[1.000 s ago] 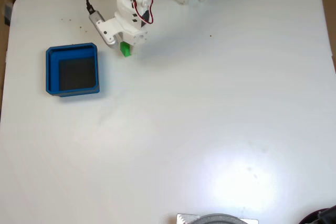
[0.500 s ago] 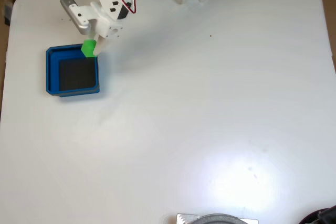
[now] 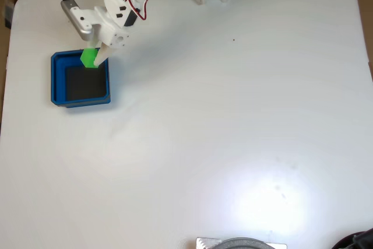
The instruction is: Pick up green cube and drop it in the blue box
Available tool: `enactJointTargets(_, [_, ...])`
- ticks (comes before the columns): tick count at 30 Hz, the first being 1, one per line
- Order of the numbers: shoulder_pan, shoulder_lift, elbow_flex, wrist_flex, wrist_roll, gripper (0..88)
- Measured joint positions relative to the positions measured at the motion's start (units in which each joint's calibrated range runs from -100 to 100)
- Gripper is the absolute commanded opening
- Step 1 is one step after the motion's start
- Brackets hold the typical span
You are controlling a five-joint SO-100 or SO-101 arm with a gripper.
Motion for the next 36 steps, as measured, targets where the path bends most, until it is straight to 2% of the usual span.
enactJointTargets(36, [1.4, 8.1, -1.9, -10.0, 0.0, 1.8])
